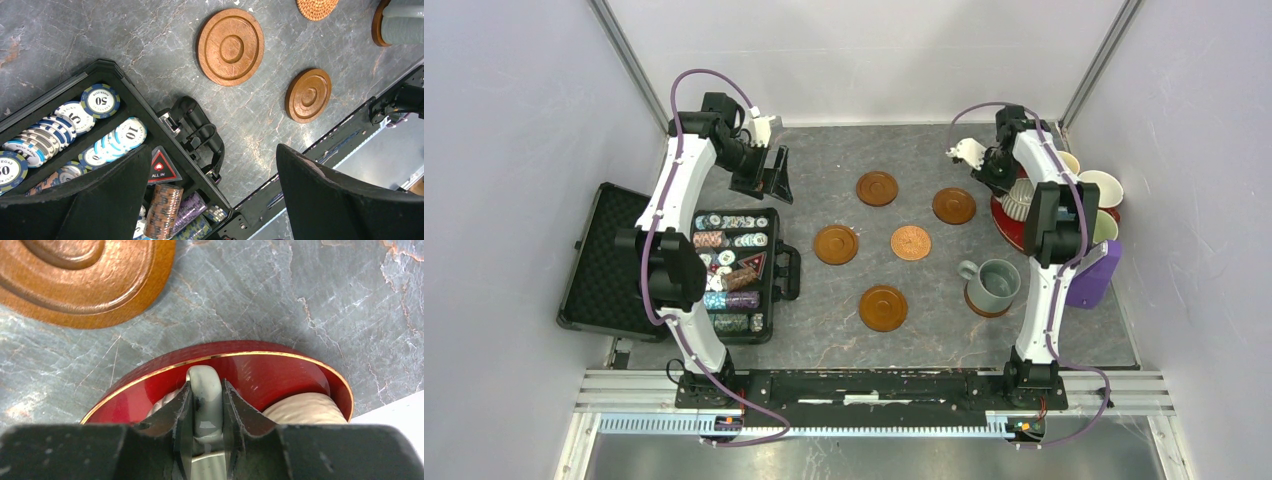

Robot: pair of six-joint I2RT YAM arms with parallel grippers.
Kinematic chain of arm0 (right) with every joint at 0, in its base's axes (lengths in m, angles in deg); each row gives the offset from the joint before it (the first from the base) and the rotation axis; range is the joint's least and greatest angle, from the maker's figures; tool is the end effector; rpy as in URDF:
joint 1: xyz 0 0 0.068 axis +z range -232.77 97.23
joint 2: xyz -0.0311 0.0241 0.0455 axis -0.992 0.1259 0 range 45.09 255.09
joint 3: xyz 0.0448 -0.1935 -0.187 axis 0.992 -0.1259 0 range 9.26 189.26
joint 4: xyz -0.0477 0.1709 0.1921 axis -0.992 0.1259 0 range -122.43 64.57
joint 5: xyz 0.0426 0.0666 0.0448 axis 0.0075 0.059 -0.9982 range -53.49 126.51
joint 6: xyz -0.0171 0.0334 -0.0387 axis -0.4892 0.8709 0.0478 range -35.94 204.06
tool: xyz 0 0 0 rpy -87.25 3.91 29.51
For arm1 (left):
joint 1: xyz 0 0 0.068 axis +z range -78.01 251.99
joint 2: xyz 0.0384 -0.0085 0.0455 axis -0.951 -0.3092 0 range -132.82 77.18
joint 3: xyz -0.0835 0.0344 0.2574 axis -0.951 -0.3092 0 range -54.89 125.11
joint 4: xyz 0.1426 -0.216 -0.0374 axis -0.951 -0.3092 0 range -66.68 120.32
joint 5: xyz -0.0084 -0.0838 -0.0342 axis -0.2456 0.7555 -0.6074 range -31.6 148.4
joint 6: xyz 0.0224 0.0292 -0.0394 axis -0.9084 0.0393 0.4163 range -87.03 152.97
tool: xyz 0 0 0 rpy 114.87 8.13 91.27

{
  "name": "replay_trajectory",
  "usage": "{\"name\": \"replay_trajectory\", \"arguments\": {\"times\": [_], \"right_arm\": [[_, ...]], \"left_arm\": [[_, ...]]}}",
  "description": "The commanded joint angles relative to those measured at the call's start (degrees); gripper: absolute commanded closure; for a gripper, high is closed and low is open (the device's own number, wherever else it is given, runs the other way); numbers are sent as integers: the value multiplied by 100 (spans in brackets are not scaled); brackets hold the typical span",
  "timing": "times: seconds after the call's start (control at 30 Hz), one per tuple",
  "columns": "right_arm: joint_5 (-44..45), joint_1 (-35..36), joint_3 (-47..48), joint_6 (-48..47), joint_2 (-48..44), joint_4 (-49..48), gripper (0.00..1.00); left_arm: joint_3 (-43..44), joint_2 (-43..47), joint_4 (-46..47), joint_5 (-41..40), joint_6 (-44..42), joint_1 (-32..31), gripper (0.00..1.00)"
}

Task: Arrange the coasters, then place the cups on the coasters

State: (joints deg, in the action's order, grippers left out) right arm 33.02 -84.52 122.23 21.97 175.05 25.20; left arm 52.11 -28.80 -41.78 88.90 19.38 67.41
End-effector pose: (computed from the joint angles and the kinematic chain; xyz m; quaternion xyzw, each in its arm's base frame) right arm 0.4703 -0.0122 0.1961 -0.5013 0.8543 -0.0452 0.1296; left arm 0.3679 -0.0475 0.3326 0.1930 0.9329 -0.2462 0.1785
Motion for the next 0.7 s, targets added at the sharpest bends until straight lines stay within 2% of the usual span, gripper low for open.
{"name": "replay_trajectory", "arguments": {"times": [0.0,0.47,0.67], "right_arm": [[123,59,-25,-513,-651,57,100],[-143,922,-416,-1118,-1468,-313,100],[-618,1268,-1076,-1594,-2043,-705,100]], "left_arm": [[286,33,29,52,-24,34,0],[278,103,38,11,-56,29,0],[242,164,33,-35,-82,36,0]]}}
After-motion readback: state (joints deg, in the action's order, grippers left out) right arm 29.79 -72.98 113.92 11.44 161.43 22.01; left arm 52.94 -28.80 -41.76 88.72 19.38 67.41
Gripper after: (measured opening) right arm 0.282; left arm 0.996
